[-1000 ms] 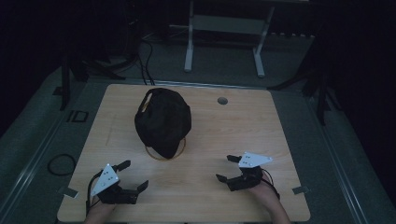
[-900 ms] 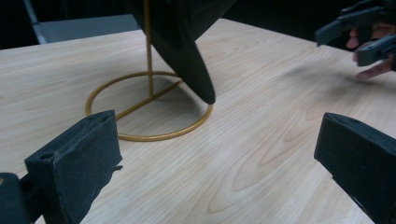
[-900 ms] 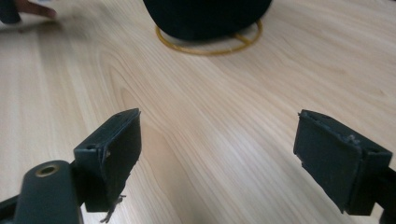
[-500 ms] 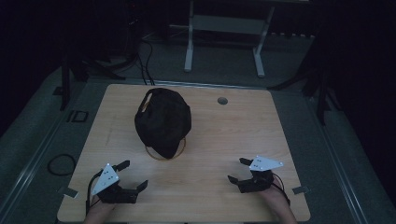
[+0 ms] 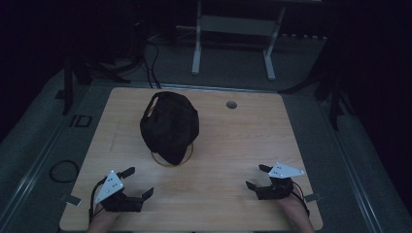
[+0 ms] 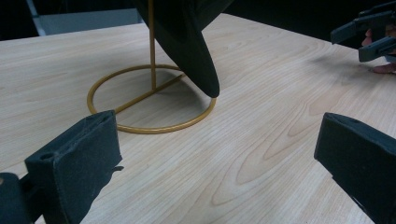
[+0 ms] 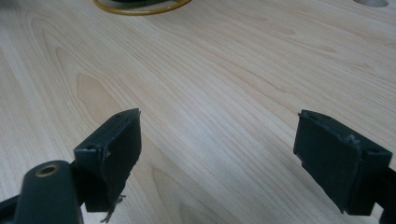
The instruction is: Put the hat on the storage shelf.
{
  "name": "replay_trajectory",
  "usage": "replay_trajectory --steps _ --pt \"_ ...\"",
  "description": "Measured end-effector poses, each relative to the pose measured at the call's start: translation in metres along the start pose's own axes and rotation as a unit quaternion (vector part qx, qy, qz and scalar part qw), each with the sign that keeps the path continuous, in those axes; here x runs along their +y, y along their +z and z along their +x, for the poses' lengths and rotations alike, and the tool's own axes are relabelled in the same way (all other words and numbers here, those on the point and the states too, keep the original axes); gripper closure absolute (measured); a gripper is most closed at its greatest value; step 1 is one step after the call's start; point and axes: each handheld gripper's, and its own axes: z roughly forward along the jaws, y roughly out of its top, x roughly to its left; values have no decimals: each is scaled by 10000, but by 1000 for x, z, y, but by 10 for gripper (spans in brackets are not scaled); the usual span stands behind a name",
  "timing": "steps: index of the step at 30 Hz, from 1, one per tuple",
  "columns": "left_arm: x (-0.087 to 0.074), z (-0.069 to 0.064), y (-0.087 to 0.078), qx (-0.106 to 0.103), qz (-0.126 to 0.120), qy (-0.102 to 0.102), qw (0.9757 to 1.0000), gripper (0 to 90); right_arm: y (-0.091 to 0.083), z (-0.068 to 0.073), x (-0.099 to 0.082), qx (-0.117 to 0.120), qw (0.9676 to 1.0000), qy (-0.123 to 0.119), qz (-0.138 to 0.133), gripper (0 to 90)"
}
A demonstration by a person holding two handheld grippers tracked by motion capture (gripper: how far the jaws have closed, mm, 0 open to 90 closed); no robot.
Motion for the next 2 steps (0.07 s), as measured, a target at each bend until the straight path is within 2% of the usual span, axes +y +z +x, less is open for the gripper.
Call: replay_trajectory --steps 2 --pt "0 0 0 1 5 6 10000 7 0 1 0 8 10000 -29 10 149"
